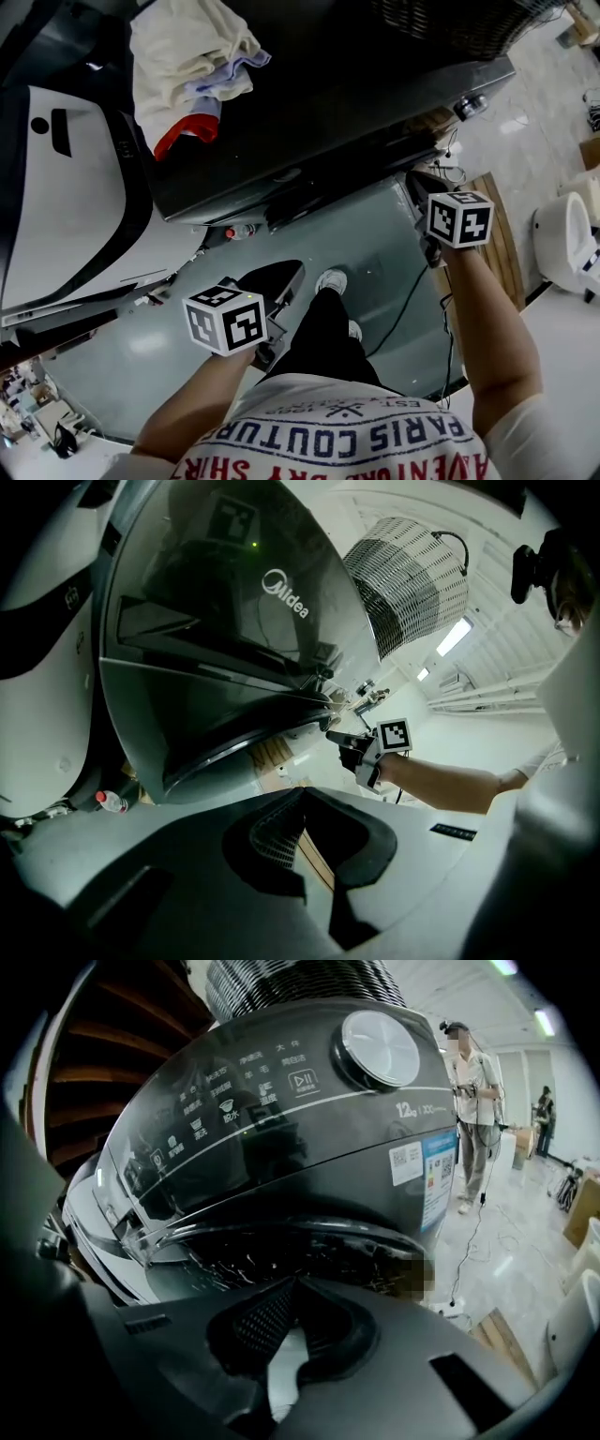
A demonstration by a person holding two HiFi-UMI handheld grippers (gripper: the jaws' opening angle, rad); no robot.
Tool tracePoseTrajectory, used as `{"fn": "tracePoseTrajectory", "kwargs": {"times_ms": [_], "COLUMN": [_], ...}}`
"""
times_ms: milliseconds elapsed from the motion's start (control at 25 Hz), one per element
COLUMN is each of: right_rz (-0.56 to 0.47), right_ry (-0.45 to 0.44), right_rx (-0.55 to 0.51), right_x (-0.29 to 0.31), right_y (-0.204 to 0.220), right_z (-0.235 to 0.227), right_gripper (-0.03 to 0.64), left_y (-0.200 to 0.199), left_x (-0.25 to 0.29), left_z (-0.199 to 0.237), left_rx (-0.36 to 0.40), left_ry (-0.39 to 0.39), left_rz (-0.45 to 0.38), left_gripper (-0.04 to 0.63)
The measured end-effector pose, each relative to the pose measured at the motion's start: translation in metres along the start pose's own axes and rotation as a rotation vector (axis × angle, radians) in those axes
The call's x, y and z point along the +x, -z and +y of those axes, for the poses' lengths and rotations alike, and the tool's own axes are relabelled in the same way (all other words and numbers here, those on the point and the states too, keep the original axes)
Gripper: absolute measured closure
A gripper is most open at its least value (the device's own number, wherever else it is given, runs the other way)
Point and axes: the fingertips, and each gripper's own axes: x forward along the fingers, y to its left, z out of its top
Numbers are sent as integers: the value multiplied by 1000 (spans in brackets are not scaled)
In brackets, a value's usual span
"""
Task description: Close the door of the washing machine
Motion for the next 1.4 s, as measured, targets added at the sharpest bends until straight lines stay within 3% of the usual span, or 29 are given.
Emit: {"fn": "tracePoseTrajectory", "kwargs": {"times_ms": [120,280,440,680,1000,1200,1400], "right_rz": [15,28,-53,-165,-282,-346,-411], "right_ry": [-78,-107,-198,-280,-327,-340,-341], "right_rx": [79,122,142,3,-175,-219,-245], "right_x": [-11,-46,-99,-201,-319,-373,-408], "right_y": [16,31,11,-11,-2,9,11], "right_z": [13,29,64,123,164,178,181], "right_gripper": [595,595,595,595,595,595,595], "left_y": [-5,-2,-1,2,27,33,37], "left_x": [-3,-10,-24,-61,-106,-134,-147], "left_z": [-13,-38,-65,-122,-203,-246,-281], "left_rx": [7,34,63,124,195,244,373], "left_ry": [17,43,63,104,189,220,207], "left_rz": [-22,-28,-64,-163,-257,-332,-381], "left_gripper": [569,569,569,569,569,569,569]}}
